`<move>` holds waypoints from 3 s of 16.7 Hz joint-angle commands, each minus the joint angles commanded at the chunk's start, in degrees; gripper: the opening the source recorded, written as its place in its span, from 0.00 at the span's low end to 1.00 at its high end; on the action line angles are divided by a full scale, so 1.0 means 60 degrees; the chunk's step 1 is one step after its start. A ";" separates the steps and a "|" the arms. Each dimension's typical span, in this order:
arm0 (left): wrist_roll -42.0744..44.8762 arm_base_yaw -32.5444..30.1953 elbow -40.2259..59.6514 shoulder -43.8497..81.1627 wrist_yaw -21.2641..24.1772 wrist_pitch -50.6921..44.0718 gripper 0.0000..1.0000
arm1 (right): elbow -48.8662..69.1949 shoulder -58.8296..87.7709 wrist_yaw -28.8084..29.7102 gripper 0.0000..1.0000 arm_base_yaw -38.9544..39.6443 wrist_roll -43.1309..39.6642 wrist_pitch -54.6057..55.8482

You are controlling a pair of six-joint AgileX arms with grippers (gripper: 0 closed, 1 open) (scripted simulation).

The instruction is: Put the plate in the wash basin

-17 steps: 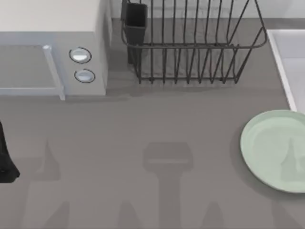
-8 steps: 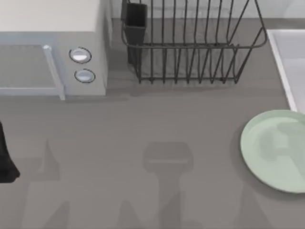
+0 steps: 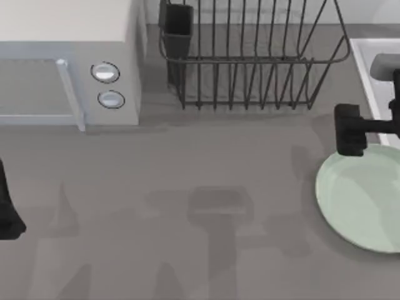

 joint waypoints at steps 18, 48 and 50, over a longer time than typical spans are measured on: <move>0.0000 0.0000 0.0000 0.0000 0.0000 0.0000 1.00 | 0.2342 0.4661 0.0003 1.00 0.0856 0.0921 -0.1233; 0.0000 0.0000 0.0000 0.0000 0.0000 0.0000 1.00 | 0.0963 0.5678 0.0011 0.00 0.0904 0.0958 0.1209; 0.0000 0.0000 0.0000 0.0000 0.0000 0.0000 1.00 | 0.0963 0.5678 0.0011 0.00 0.0904 0.0958 0.1209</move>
